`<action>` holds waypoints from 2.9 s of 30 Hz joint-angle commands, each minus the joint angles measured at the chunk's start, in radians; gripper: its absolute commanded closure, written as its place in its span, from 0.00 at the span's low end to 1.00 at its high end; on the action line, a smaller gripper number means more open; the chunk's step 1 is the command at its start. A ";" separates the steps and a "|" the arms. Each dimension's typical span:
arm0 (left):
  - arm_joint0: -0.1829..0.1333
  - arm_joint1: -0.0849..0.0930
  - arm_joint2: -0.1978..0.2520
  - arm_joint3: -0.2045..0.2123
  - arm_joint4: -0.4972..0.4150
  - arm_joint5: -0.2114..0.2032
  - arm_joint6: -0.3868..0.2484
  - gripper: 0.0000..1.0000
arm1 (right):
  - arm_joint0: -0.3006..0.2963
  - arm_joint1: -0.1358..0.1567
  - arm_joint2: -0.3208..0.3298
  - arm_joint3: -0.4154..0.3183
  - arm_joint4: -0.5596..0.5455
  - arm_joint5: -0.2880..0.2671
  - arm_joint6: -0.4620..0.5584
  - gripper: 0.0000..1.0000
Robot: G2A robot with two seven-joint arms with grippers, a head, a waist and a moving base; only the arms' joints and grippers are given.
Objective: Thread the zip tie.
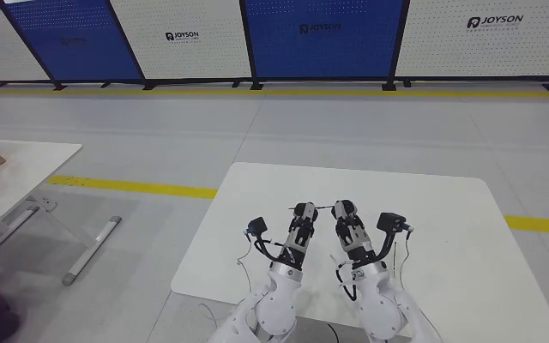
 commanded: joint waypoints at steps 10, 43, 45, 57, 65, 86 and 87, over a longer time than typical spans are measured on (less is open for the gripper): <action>0.002 -0.001 -0.005 0.000 -0.002 0.001 -0.005 1.00 | 0.001 -0.001 0.000 0.003 0.002 0.001 -0.008 1.00; 0.005 -0.026 -0.006 -0.040 -0.181 0.070 0.082 1.00 | -0.076 0.023 0.088 -0.090 -0.071 0.048 0.045 0.00; 0.005 -0.027 -0.008 -0.042 -0.196 0.071 0.071 1.00 | -0.071 0.025 0.090 -0.083 -0.095 0.047 0.058 0.00; 0.017 -0.031 -0.008 -0.090 -0.251 0.075 0.048 1.00 | -0.018 0.034 0.090 -0.044 -0.187 0.018 0.152 0.00; 0.017 -0.032 0.000 -0.083 -0.249 0.073 0.023 1.00 | 0.002 0.026 0.053 -0.014 -0.170 0.081 0.167 0.00; 0.006 -0.041 0.018 -0.037 -0.171 0.068 0.049 1.00 | 0.035 0.020 0.000 0.022 -0.133 0.063 0.206 0.60; 0.006 -0.041 0.018 -0.037 -0.171 0.069 0.049 1.00 | 0.035 0.020 -0.002 0.022 -0.134 0.058 0.209 0.61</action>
